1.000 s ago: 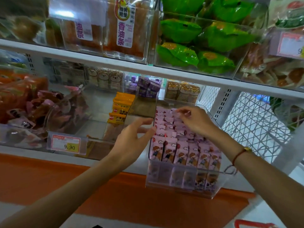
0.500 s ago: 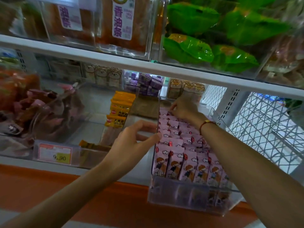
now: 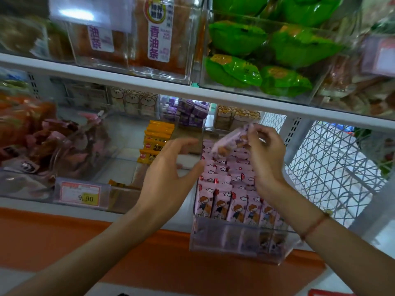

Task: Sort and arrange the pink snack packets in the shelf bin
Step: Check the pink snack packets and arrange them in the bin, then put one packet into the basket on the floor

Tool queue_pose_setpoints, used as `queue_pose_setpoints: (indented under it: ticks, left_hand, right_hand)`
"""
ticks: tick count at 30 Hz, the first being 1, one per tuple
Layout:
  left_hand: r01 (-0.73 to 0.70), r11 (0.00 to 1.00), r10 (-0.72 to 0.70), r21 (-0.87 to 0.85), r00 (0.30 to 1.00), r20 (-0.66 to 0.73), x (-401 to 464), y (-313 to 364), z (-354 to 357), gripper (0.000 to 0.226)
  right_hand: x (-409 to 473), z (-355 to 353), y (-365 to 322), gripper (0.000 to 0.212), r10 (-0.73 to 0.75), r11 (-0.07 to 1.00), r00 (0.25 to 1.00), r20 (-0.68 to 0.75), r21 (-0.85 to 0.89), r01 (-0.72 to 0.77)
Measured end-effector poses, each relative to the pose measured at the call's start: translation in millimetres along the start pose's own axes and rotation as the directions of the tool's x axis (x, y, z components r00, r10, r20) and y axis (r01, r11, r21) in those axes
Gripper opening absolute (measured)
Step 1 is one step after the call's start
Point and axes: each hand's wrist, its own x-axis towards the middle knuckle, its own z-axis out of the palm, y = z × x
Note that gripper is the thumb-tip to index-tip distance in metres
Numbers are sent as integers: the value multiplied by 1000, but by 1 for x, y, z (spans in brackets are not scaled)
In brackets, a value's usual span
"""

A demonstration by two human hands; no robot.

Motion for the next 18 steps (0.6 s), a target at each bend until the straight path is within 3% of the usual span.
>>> queue_pose_setpoints:
  ticks: [3, 6, 10, 13, 18]
  left_hand:
    - [-146, 988, 138, 59, 983, 120, -9, 19, 0, 61]
    - [-222, 974, 208, 39, 951, 230, -22, 30, 0, 61]
    - [-196, 973, 225, -123, 928, 297, -36, 32, -1, 49]
    - [-238, 959, 276, -156, 912, 305, -45, 35, 0, 54]
    - [-270, 949, 308, -163, 907, 287, -55, 40, -3, 48]
  right_hand:
    - [-46, -26, -24, 14, 0, 1000, 981, 193, 26, -5]
    - [-73, -45, -46, 13, 22, 998, 954, 299, 55, -40]
    - [-89, -66, -57, 18, 51, 998, 933, 355, 17, -61]
    - [-95, -76, -61, 27, 100, 982, 913, 395, 107, -153]
    - [-96, -79, -63, 26, 71, 978, 911, 407, 153, -145]
